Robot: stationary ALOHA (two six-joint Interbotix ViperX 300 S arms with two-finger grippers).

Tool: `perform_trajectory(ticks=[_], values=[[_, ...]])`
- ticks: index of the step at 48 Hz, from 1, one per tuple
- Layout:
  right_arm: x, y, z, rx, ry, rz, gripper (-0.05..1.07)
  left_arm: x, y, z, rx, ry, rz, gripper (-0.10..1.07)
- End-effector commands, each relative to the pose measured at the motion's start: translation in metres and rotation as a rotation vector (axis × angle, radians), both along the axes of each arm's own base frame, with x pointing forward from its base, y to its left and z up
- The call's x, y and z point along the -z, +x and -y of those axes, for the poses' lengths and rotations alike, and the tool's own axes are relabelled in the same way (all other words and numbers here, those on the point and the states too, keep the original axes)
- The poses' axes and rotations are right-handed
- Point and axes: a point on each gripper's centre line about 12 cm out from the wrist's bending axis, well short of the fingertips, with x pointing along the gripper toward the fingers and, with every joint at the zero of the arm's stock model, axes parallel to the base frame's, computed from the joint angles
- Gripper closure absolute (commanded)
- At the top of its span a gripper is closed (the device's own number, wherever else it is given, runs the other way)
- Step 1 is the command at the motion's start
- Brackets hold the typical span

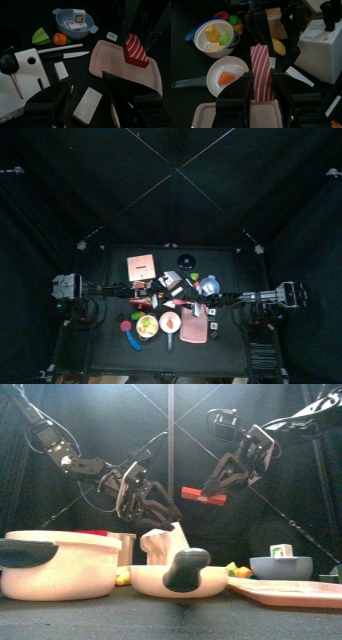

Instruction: Place salmon in drawer

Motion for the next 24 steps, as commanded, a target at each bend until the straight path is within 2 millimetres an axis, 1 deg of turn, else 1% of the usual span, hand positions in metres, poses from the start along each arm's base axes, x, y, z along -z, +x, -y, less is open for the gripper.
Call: perform_trajectory(ticks=[1, 6, 10, 14, 19, 24], values=[[-0.012, 0.002, -0.001, 0.001, 0.006, 0.036, 0.55, -0.022, -0.005, 0.001, 0.002, 0.013, 0.063, 0.10], [-0.020, 0.007, 0.000, 0.009, 0.014, 0.059, 0.55, -0.035, -0.021, 0.003, -0.001, 0.021, 0.105, 0.10], [-0.027, 0.015, 0.002, 0.018, 0.025, 0.078, 0.55, -0.043, -0.037, 0.004, -0.007, 0.024, 0.142, 0.10], [-0.033, 0.036, 0.004, 0.021, 0.029, 0.094, 0.55, -0.048, -0.063, 0.004, -0.028, 0.020, 0.174, 0.10], [-0.035, 0.054, 0.006, 0.018, 0.025, 0.099, 0.55, -0.053, -0.081, 0.003, -0.043, 0.028, 0.198, 0.10], [-0.040, 0.078, 0.009, 0.022, 0.023, 0.115, 0.55, -0.059, -0.108, -0.005, -0.093, 0.039, 0.232, 0.10]])
